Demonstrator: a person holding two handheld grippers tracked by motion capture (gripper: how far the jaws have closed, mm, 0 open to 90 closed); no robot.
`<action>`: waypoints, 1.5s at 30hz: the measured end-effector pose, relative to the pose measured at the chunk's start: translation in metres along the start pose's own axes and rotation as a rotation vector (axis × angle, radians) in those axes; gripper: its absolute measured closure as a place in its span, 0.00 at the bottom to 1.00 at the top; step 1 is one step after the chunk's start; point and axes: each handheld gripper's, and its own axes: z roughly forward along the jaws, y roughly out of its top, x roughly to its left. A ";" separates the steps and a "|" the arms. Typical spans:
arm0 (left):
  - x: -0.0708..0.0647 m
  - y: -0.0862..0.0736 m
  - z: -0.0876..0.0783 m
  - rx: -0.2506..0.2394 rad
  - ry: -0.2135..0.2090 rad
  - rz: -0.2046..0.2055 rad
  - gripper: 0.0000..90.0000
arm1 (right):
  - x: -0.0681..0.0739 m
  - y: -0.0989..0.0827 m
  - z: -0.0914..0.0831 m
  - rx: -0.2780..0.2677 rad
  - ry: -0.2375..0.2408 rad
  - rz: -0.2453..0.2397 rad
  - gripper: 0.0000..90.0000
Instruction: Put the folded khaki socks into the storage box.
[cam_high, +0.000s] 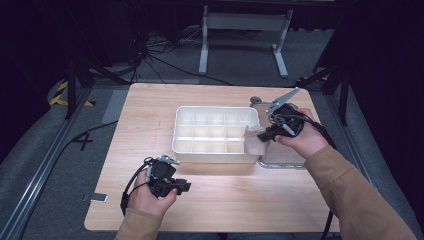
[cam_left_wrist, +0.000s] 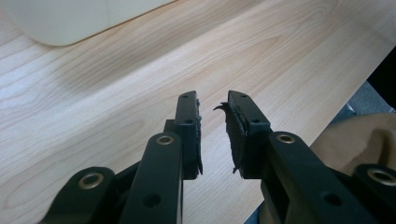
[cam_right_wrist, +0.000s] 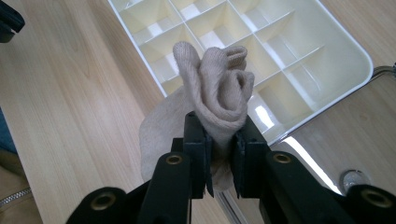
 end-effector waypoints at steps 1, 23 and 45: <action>0.001 0.000 -0.001 -0.004 0.005 -0.004 0.83 | -0.001 0.002 0.000 0.003 -0.005 -0.005 0.87; 0.003 0.001 0.000 -0.003 0.003 0.000 0.82 | -0.008 0.022 0.033 0.164 -0.151 -0.121 0.87; 0.003 0.001 0.002 -0.002 0.002 -0.004 0.82 | -0.005 0.011 0.097 0.360 -0.108 -0.247 0.87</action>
